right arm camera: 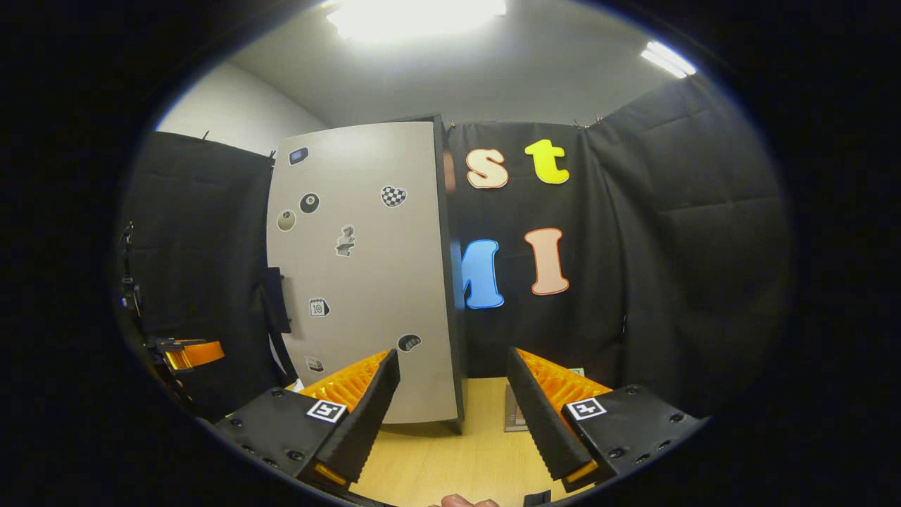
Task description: Open the cabinet door with the right hand, grasp the bottle in the cabinet with the left hand and place it on the coaster, then close the cabinet door with the right hand.
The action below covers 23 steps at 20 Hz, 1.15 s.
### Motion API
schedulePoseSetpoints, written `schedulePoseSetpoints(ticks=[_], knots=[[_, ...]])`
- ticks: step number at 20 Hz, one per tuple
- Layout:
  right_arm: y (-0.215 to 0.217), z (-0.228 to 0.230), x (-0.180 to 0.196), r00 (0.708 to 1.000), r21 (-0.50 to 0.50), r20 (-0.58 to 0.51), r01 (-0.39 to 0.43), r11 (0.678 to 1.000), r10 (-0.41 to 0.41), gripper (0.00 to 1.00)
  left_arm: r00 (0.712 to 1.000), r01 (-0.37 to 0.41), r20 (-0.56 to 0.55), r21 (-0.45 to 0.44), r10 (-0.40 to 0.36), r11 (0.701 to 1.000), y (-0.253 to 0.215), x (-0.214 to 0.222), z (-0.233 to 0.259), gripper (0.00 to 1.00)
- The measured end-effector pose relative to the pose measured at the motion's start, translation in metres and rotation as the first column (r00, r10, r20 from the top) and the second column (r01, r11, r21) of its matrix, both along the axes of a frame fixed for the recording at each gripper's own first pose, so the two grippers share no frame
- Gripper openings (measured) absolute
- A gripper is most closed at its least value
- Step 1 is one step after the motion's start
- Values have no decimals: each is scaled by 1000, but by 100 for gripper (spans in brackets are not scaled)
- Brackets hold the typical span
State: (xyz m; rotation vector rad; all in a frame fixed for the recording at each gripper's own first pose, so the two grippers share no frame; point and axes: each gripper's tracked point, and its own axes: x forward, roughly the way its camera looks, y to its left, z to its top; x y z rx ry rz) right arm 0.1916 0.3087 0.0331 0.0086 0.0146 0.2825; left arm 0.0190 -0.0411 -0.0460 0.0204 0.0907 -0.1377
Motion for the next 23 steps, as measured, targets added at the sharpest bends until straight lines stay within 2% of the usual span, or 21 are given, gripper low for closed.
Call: schedulePoseSetpoints(ticks=[3,7,12,16,20,23], knots=[[2,2,6,999,-3,6,-36,999,36,97,1000,8,-1,5,-8,1000,-11,-6,6,86],[13,-7,8,999,13,-6,-44,999,44,97,1000,-15,20,45,15,999,-8,-6,19,86],[23,-4,17,999,-35,15,-28,999,28,98,999,-9,51,86,4,996,-10,8,27,86],[36,0,34,999,-23,23,-27,999,27,97,998,13,64,85,-18,996,-14,19,28,86],[44,-7,51,1000,-38,12,5,999,-5,98,998,6,63,92,-12,996,-5,40,23,86],[42,-16,72,997,-35,-4,79,996,-79,97,998,12,54,56,-15,998,10,61,15,87]])
